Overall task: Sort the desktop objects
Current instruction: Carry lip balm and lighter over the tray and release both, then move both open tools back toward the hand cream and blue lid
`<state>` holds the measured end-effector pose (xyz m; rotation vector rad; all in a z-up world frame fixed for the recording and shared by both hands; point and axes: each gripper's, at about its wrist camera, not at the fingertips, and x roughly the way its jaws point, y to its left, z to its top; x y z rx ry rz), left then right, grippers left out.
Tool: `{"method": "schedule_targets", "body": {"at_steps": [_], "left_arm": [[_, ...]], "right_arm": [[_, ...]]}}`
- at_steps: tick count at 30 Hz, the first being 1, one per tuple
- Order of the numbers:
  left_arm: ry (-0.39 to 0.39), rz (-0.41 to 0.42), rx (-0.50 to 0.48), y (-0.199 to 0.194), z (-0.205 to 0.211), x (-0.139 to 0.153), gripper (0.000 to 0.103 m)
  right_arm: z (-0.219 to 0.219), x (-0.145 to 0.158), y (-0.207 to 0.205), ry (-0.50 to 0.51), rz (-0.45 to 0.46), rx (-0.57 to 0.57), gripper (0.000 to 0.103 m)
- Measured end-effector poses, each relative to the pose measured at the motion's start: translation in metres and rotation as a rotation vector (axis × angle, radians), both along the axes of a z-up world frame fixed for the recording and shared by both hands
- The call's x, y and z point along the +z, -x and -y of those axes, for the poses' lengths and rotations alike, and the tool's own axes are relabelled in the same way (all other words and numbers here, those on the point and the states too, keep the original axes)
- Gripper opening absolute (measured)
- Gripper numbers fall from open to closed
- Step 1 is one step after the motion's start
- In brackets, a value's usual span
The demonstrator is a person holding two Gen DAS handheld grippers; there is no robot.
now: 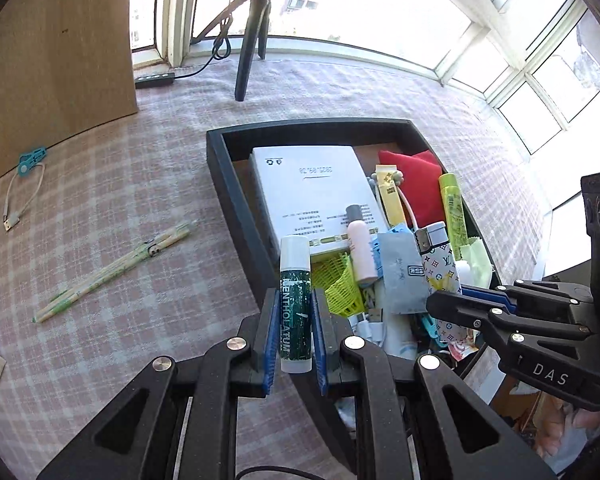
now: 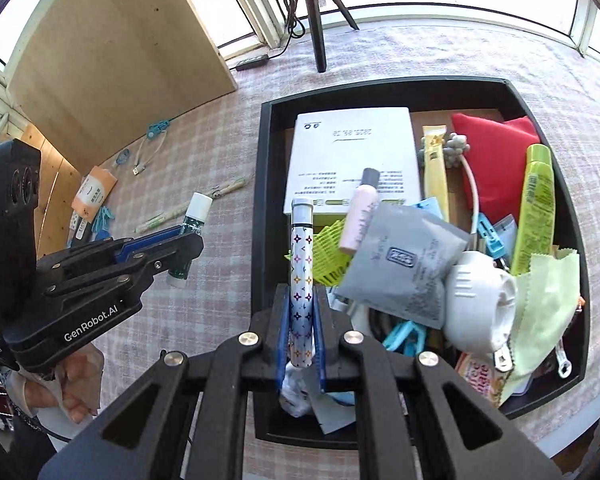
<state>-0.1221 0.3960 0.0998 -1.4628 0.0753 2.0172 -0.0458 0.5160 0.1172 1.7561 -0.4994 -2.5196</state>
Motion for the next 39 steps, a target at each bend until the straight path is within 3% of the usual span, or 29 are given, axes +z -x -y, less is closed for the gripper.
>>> {"method": "schedule_targets", "body": {"at_steps": [7,16,17,18,20,21,24,25,32,39], "left_arm": [[-0.002,-0.002,0.009,-0.006,-0.094,0.007,0.014],[0.034,-0.008,-0.006,-0.001,-0.157,-0.001,0.014],[0.027,-0.011,-0.011,0.0,-0.159,-0.001,0.017],[0.033,-0.007,-0.008,0.001,-0.161,-0.002,0.031],[0.08,0.0,0.041,0.008,-0.159,-0.004,0.051],[0.068,0.004,0.056,0.012,-0.155,-0.005,0.055],[0.06,0.01,0.076,0.018,-0.146,-0.006,0.055],[0.063,0.008,0.079,0.019,-0.143,-0.006,0.055],[0.103,-0.032,0.102,0.014,-0.119,0.0,0.055],[0.13,-0.078,0.134,-0.001,-0.064,0.017,0.055]], "right_arm": [[-0.095,0.003,0.012,-0.055,0.011,-0.002,0.011],[-0.151,-0.02,0.031,-0.047,0.04,0.012,0.011],[-0.153,-0.021,0.032,-0.044,0.041,0.019,0.011],[-0.155,-0.022,0.034,-0.038,0.037,0.028,0.011],[-0.16,-0.022,0.036,-0.017,0.027,0.03,0.015],[-0.164,-0.023,0.038,-0.023,0.041,0.013,0.019],[-0.177,-0.026,0.04,0.011,0.041,-0.02,0.046],[-0.18,-0.025,0.04,0.02,0.033,-0.031,0.05],[-0.173,-0.017,0.041,0.036,0.003,0.0,0.051],[-0.135,0.001,0.042,0.047,-0.049,0.089,0.051]]}}
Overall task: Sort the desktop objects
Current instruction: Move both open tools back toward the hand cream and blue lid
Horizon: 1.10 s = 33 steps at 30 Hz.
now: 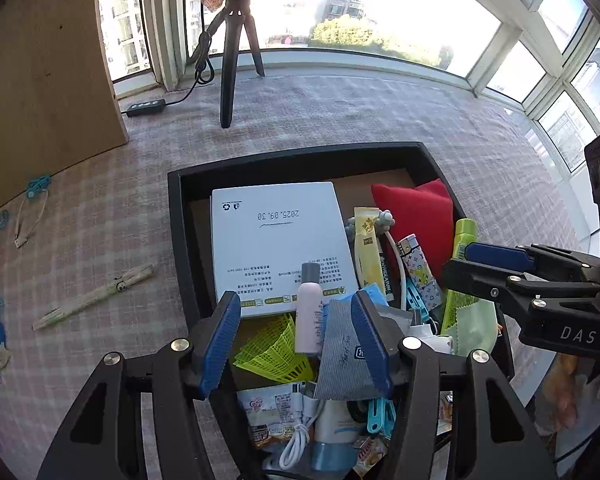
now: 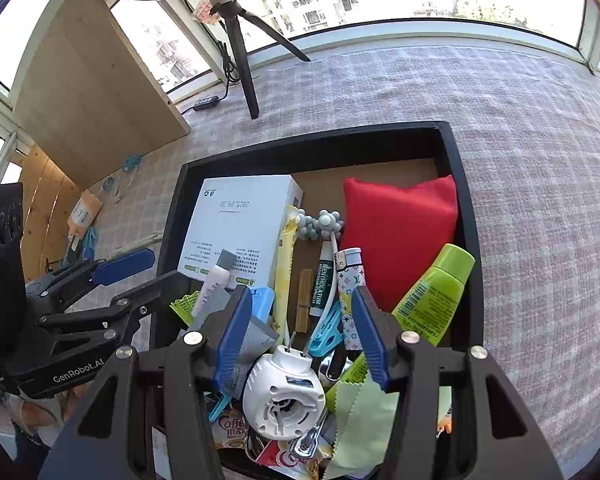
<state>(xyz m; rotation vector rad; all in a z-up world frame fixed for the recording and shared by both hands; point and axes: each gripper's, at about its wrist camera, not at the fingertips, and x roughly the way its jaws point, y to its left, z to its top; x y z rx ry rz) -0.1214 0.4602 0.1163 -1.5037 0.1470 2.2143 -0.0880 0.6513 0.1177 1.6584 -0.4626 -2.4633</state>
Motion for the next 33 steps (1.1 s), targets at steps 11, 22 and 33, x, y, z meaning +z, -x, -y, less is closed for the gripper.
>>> {"method": "schedule_targets", "body": {"at_steps": [11,22,33], "left_arm": [[0.06,-0.012,0.153,-0.015,0.143,0.0,0.057],[0.085,0.035,0.394,-0.039,0.317,-0.03,0.061],[0.012,0.157,0.762,-0.062,0.459,-0.071,0.062]], "right_arm": [[0.101,0.028,0.002,-0.037,-0.116,0.15,0.056],[0.225,0.024,0.016,-0.105,-0.125,0.355,0.06],[0.366,0.003,0.057,-0.172,-0.081,0.612,0.06]]}}
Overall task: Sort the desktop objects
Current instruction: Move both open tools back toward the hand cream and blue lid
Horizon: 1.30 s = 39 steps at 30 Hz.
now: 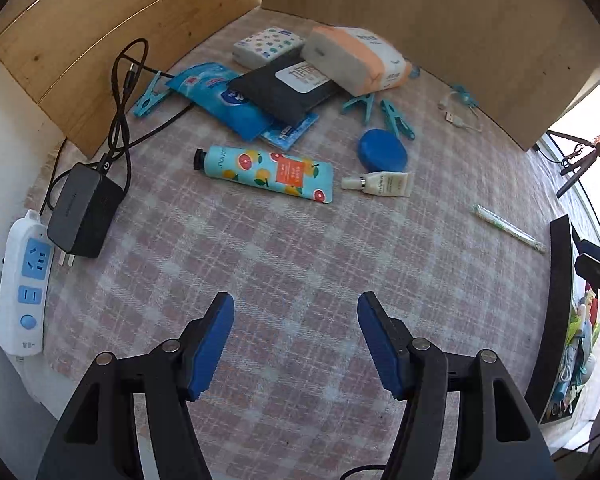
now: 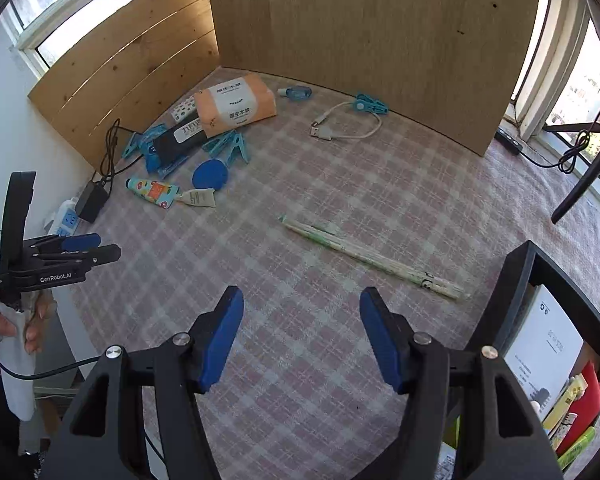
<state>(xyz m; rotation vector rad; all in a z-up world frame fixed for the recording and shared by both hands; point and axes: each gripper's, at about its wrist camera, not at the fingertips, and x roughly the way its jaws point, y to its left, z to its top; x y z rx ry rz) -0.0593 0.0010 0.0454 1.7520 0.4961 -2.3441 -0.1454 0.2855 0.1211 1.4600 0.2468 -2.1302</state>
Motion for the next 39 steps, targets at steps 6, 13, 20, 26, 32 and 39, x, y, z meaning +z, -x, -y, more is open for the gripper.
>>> {"method": "schedule_targets", "body": {"at_steps": [6,13,20,26,32,39], "left_arm": [[-0.07,0.013,0.159,0.015,0.032,-0.014,0.065],[-0.213,0.012,0.465,0.038,0.065,-0.035,0.07],[-0.163,0.032,0.571,0.06,0.065,-0.05,0.07],[-0.014,0.042,0.63,0.069,0.059,-0.051,0.07],[0.113,0.048,0.528,0.081,0.043,-0.058,0.069],[0.158,0.031,0.393,0.066,0.034,-0.058,0.053]], "right_arm": [[0.07,-0.02,0.041,0.024,0.107,0.011,0.06],[0.157,-0.055,0.072,-0.015,0.178,0.039,0.06],[0.186,-0.077,0.088,-0.033,0.198,0.011,0.06],[0.196,-0.087,0.093,-0.045,0.203,-0.014,0.06],[0.207,-0.099,0.09,-0.081,0.207,-0.025,0.06],[0.212,-0.102,0.079,-0.125,0.172,0.038,0.06]]}}
